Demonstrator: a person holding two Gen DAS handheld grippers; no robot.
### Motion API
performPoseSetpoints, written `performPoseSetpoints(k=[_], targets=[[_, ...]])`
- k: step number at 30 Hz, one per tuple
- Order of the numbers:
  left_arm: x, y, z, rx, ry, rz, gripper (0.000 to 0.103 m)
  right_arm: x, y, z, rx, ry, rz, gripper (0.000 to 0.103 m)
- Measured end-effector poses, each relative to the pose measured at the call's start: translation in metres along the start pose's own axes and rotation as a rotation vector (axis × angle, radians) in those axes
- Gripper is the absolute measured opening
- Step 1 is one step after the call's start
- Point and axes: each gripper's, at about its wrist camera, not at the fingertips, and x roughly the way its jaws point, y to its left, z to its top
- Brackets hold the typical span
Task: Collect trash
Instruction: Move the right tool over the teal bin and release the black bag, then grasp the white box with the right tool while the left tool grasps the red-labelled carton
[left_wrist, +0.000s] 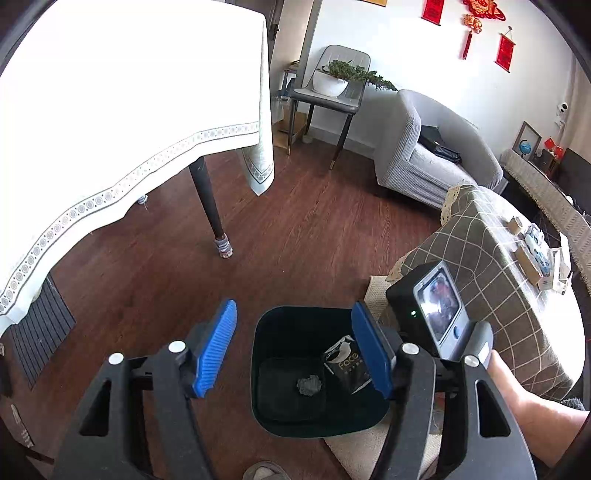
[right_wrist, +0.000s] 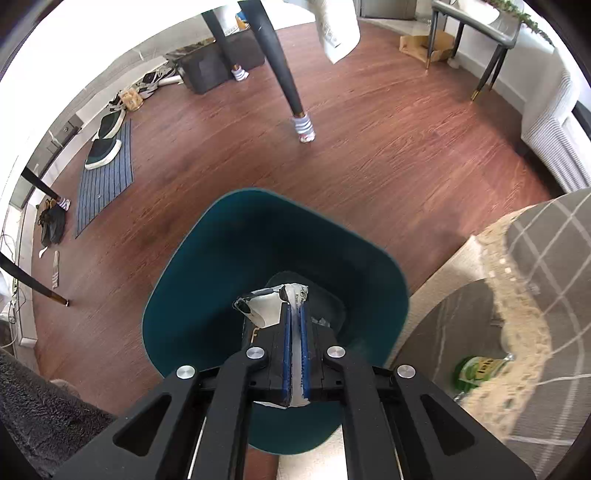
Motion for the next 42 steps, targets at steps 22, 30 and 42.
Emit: performPoseSetpoints(k=[22,30,42], targets=[[-0.085,-0.051,0.037,0.073,-0.235,-0.081,0.046,-0.051,0.024,-0.023,-0.144,-0.103,0.025,0.055],[-0.101,-0.075,0.046,0.093,-0.284,-0.101,0.046,-0.132,0.022,-0.036,-0.180,-0.265,0.036,0.055],[-0.116,-0.117,0.055,0.115,-0.337,-0.146,0.053,-0.230,-0.002,-0.063,-0.168,-0.452,-0.036,0.063]])
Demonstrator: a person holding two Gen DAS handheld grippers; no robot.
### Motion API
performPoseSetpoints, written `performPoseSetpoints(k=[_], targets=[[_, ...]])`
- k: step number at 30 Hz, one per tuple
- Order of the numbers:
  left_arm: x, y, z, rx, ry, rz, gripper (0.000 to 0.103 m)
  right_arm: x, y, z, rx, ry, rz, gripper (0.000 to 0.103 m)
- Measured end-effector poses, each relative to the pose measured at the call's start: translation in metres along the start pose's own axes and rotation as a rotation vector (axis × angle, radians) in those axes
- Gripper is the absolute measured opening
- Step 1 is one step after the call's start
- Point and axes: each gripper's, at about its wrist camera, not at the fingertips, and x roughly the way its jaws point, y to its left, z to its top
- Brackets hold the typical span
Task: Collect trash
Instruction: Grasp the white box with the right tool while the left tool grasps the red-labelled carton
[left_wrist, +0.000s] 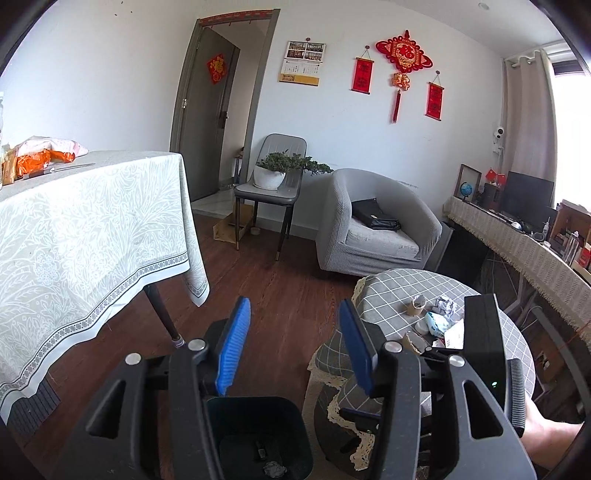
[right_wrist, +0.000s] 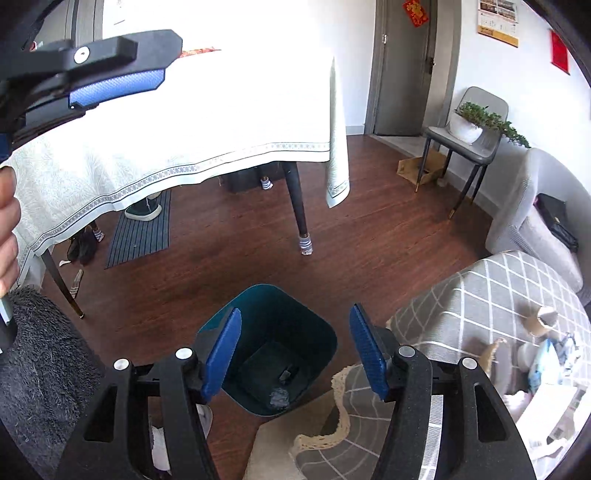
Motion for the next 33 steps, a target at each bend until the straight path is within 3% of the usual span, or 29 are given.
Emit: performPoseSetpoints(k=[4,13,23,33], targets=[[0.003,-0.013,0.001,-0.003,-0.005,-0.030,0.063,-0.029,-0.020,-0.002,0.016,-0.046,-0.051,0.064],[0.024,-0.049,-0.003,0.026,0.035,-0.099,0.068,-0.086,-0.078,-0.018,0.098,-0.124,-0.192,0.069],[0.076,-0.108,-0.019,0.047,0.163,-0.253,0.075,-0.136,-0.141,-0.053,0.219,-0.167,-0.323,0.072],[0.130,-0.154,-0.044,0.070,0.280,-0.320,0.074,-0.161,-0.188,-0.087,0.337,-0.177,-0.377,0.080]])
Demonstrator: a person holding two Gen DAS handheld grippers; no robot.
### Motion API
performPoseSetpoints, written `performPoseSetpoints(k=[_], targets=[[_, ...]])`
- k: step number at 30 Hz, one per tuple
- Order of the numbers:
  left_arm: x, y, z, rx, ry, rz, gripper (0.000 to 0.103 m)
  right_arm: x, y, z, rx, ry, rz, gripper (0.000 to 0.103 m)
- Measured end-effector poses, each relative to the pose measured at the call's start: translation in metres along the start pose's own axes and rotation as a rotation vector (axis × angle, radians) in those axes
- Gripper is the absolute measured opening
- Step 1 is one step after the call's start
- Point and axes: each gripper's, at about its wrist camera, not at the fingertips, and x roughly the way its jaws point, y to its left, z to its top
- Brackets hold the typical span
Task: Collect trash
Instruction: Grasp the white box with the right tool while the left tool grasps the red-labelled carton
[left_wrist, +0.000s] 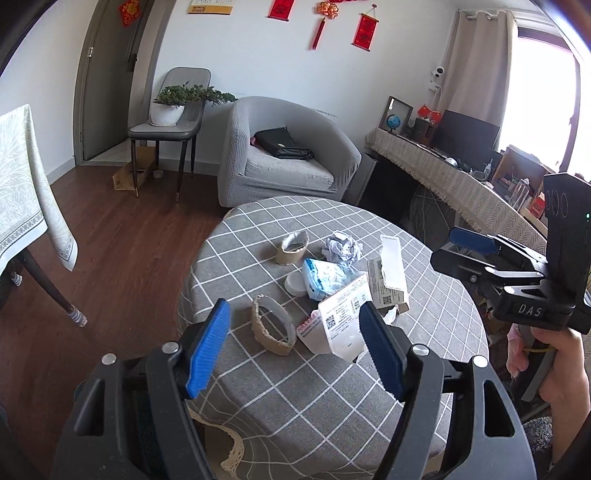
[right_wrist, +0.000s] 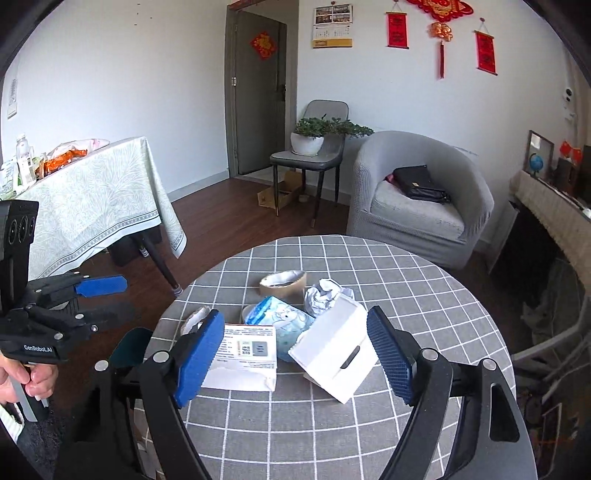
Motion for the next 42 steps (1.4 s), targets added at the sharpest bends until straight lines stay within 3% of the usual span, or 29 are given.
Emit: performPoseSetpoints(k=[11,18,29,36,38,42], targets=[[0.059,-0.015,-0.008,-0.038,0.091,-0.046,0.071,0.000,-0.048,-0.018,0.137,0.026,-0.007,0.080],[0.075,-0.014,-0.008,-0.109,0.112,-0.112,0.064,0.004,-0.073,-0.030,0.277,0.041,0.065,0.081],[0.093,-0.032,-0.012,-0.077,0.142,-0.149,0.036,0.029,-0.092,-0.040,0.433,0.104,0.177,0.082],[0.095,-0.042,-0.014,-0.038,0.144,-0.164,0.019,0.049,-0.096,-0.048,0.589,0.136,0.295,0.084],[0.094,-0.045,-0.014,-0.020,0.146,-0.153,0.005,0.053,-0.096,-0.049,0.616,0.145,0.301,0.085],[0.092,-0.047,-0.015,-0.001,0.153,-0.143,0.002,0.060,-0.097,-0.051,0.645,0.157,0.297,0.089]])
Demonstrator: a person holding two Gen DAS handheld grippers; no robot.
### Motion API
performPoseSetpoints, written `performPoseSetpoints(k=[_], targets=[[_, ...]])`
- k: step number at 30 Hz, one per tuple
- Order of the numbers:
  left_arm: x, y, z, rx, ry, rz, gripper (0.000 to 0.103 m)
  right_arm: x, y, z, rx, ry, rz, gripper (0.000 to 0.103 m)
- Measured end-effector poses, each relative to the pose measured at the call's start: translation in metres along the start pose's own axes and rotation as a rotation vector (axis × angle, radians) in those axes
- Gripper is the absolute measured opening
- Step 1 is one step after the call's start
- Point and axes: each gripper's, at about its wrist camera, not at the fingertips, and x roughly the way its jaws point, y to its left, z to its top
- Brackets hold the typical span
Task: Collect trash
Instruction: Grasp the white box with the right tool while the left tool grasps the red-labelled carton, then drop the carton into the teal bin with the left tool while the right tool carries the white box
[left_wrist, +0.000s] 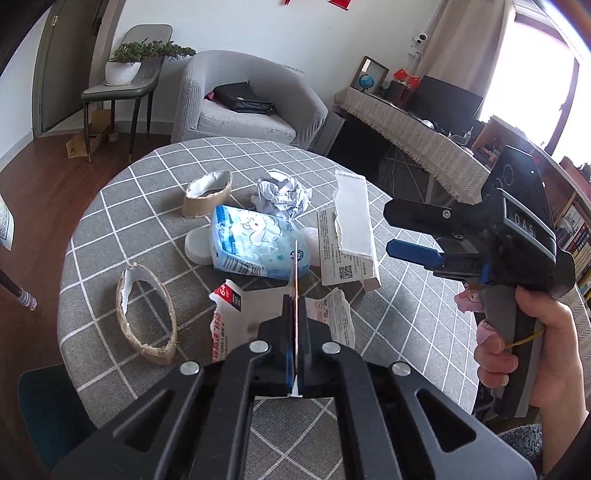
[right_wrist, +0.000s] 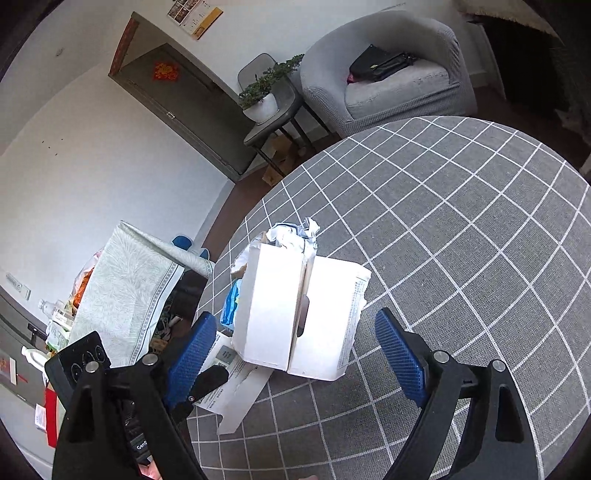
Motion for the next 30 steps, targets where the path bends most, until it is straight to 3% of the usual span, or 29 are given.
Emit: performPoseSetpoints(k=[10,18,19,21,24,27,30], targets=[[-0.017,-0.008,-0.002,0.062,-0.020,-0.004,0.001,0.017,0.010,-0.001,0.015,0.020,0.005,0.089],[-0.042,-0.005,0.001,0.082,-0.052,0.020,0.001,0.031,0.014,-0.001,0.006,0.026,-0.072,0.089],[-0.045,-0.003,0.001,0.077,-0.057,0.021,0.001,0.033,0.015,-0.001,0.002,0.028,-0.084,0.086],[-0.054,0.002,0.002,0.071,-0.070,0.029,0.001,0.036,0.019,-0.002,-0.017,0.032,-0.112,0.069],[-0.066,0.009,0.002,0.063,-0.086,0.039,0.001,0.037,0.025,-0.003,-0.039,0.034,-0.151,0.057],[-0.078,0.015,0.004,0.059,-0.105,0.052,0.001,0.033,0.032,-0.003,-0.069,0.023,-0.190,0.055],[-0.089,0.022,0.004,0.048,-0.120,0.064,0.001,0.026,0.045,-0.003,-0.089,0.003,-0.172,0.055]])
